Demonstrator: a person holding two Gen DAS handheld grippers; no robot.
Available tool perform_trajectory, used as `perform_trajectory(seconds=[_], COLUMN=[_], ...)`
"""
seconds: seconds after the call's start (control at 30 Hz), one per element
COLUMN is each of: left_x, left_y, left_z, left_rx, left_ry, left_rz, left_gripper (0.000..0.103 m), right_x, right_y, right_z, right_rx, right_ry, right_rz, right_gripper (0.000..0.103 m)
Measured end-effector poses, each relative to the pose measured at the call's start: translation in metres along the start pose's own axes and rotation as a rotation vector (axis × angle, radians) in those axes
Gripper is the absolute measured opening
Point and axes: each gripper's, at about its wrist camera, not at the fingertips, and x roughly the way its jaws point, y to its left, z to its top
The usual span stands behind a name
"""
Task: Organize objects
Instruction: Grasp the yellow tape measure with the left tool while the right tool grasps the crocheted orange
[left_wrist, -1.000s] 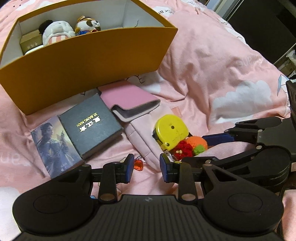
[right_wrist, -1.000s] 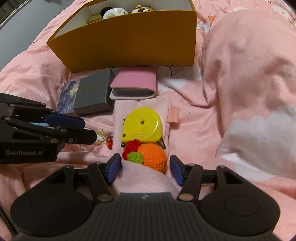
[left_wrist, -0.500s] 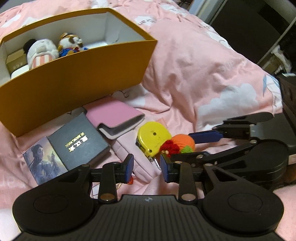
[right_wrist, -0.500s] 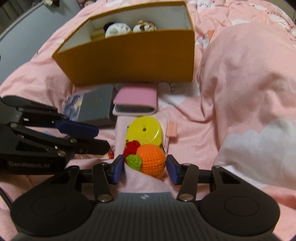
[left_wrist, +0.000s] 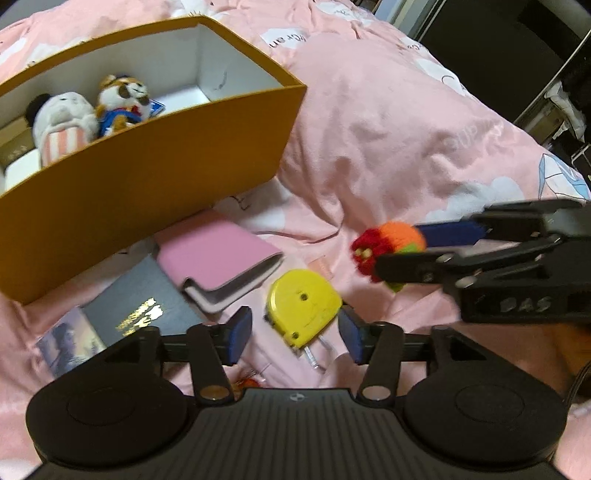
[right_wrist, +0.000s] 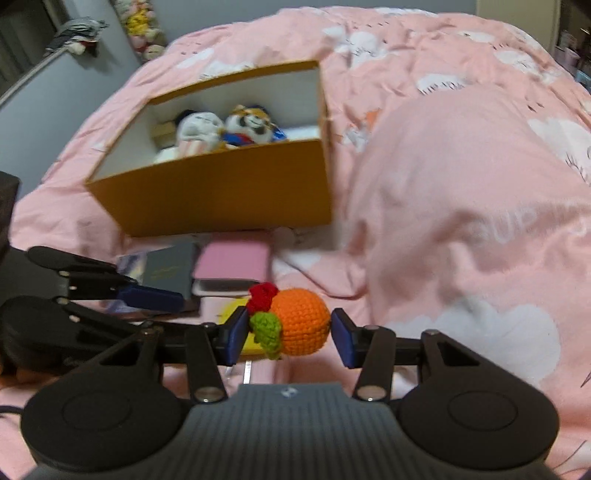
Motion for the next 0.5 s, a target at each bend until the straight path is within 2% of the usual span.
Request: perform_trajectory(seconds=[0.1,0.2,0.27,0.37,0.5], left_x=[0.013,0.024,0.029,0.037,0.046], left_y=[0.004,0.012,0.016,0.019,0.018], left_z=[0.003,0.003,0.003,0.004,0.003], left_rx=[-0.052,-0.110,-0.144,-0.167,-0.162], left_ry=[0.031,0.060,0.063,0.062,0.082], left_rz=[0.005,-0.006,-0.013,-0.020,-0.025], left_gripper=[0.064,0.064,0.064,0.064,0.073], right_x=[0.013,0.019,0.019,0.021,0.024], right_y=[-0.011,-0.022,-0.026,-0.028,-0.029], right_z=[-0.006,-0.011,-0.013,-0.014,-0.016], right_rx=[0.053,0.109,0.126,0.136,0.137], right_ry=[0.021,0.038,0.030,0.030,0.038], right_rz=[-0.015,0.030,0.021,0.022,0.034], right_gripper=[0.051,0.051,0.051,0.051,0.051])
